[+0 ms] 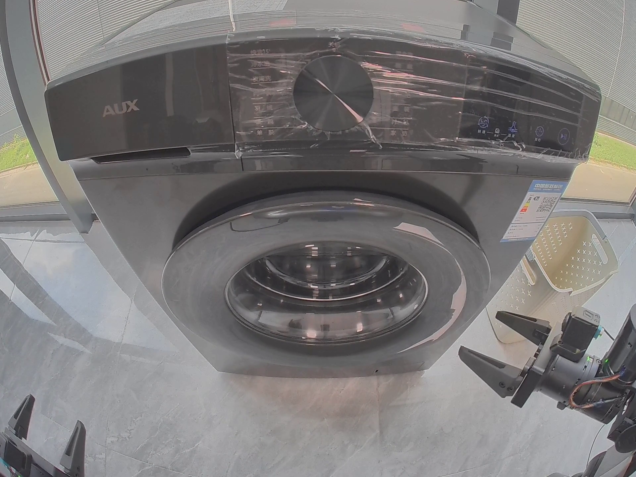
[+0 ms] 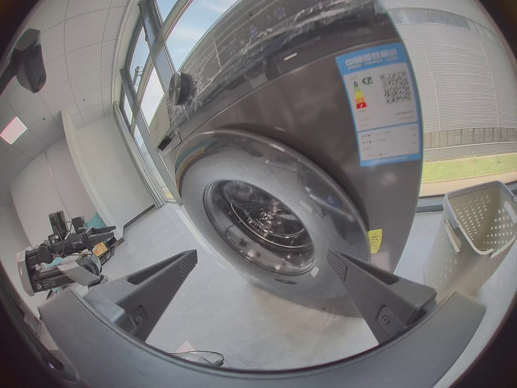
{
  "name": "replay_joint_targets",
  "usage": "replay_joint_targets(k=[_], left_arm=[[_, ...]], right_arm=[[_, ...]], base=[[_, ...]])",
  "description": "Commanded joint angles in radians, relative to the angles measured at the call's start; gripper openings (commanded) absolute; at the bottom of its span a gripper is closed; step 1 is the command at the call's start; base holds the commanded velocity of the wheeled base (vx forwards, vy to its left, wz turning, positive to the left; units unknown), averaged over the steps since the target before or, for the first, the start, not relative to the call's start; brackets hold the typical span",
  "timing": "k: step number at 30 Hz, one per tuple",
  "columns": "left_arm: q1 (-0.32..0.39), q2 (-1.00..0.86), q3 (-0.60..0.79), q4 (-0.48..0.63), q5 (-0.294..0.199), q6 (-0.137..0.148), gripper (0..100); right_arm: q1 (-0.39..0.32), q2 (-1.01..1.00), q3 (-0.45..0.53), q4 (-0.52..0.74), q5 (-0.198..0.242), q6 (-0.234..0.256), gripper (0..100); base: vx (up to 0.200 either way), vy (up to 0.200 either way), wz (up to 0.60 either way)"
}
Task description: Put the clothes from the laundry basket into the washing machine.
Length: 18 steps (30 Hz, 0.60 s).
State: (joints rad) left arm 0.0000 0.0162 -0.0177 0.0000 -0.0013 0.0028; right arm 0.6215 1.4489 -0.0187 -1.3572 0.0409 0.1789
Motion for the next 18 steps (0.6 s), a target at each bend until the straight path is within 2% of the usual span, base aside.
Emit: replay_joint_targets(k=[1,2,8,13,18], left_arm=[[0.000,-0.016,0.015,0.000,0.000,0.000,100],[0.000,-0.016,0.015,0.000,0.000,0.000,100],[0.000,-0.016,0.015,0.000,0.000,0.000,100],[0.000,-0.016,0.015,0.000,0.000,0.000,100],[0.000,-0.016,0.015,0.000,0.000,-0.001,100]], right_arm=[[-0.057,-0.125,0.019,0.053,-0.001,-0.009,100],[-0.059,-0.128,0.019,0.058,-0.001,-0.009,100],[-0.115,-0.308,0.019,0.264,-0.001,-0.009,100],[-0.154,-0.403,0.019,0.352,-0.001,-0.010,100],[-0.220,-0.522,0.019,0.489,0.005,-0.038,100]], base=[[0.000,0.000,0.00],[0.000,0.000,0.00],[0.000,0.000,0.00],[0.000,0.000,0.00],[0.000,0.000,0.00]])
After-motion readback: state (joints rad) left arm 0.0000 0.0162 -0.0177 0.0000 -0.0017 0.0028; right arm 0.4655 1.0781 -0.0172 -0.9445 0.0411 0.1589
